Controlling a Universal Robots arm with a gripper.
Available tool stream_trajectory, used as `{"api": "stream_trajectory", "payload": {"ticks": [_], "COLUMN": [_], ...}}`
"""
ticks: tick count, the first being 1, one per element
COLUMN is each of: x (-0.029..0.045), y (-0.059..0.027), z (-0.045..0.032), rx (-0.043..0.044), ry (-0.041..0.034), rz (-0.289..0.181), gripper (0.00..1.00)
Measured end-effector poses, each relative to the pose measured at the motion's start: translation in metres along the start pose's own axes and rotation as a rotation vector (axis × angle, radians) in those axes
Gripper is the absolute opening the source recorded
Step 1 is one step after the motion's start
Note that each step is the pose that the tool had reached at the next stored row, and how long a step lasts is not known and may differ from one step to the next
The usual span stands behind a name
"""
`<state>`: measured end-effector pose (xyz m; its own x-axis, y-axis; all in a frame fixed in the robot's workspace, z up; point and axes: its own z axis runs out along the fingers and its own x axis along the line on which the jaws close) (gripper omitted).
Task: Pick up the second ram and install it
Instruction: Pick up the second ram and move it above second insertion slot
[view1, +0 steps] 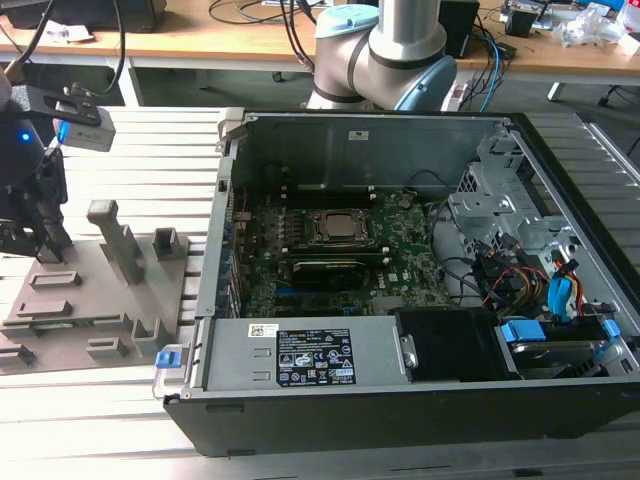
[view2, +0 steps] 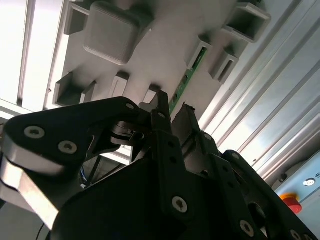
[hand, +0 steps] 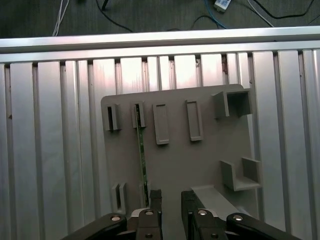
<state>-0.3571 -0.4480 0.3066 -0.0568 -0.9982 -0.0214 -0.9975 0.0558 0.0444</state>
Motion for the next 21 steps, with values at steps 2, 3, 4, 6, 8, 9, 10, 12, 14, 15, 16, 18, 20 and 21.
{"api": "stream_trajectory", "payload": {"ticks": [2,3,4,6,8,9,10,12,14,15,16,18,20,21], "x": [0.0000,0.0000,0.0000,0.0001,0.0001,0.0001,0.0001,0.0002,0.0002,0.0002,0.0002,0.0003,0.0003,0.0003], "y": [-0.0001,-0.0001,-0.0001,-0.0002,-0.0002,-0.0003,-0.0003,-0.0003,-0.0004,-0.0004,-0.0005,-0.0005,-0.0006,-0.0006], "z": [0.0013,0.0017,0.0024,0.0036,0.0050,0.0058,0.0066,0.0077,0.0095,0.0100,0.0104,0.0120,0.0131,0.0138], "rx": [-0.0001,-0.0001,0.0000,0.0000,0.0000,0.0000,0.0000,-0.0001,-0.0001,-0.0001,-0.0001,-0.0001,-0.0001,-0.0001], "ry": [0.0000,0.0000,0.0000,0.0000,0.0000,-0.0001,0.0000,-0.0001,0.0000,0.0000,0.0000,0.0000,0.0000,0.0000], "rz": [0.000,0.000,0.000,0.000,0.000,0.000,0.000,0.000,0.000,0.000,0.000,0.000,0.000,0.000], "gripper": [0.30,0.30,0.30,0.30,0.30,0.30,0.30,0.30,0.30,0.30,0.30,0.30,0.30,0.30]}}
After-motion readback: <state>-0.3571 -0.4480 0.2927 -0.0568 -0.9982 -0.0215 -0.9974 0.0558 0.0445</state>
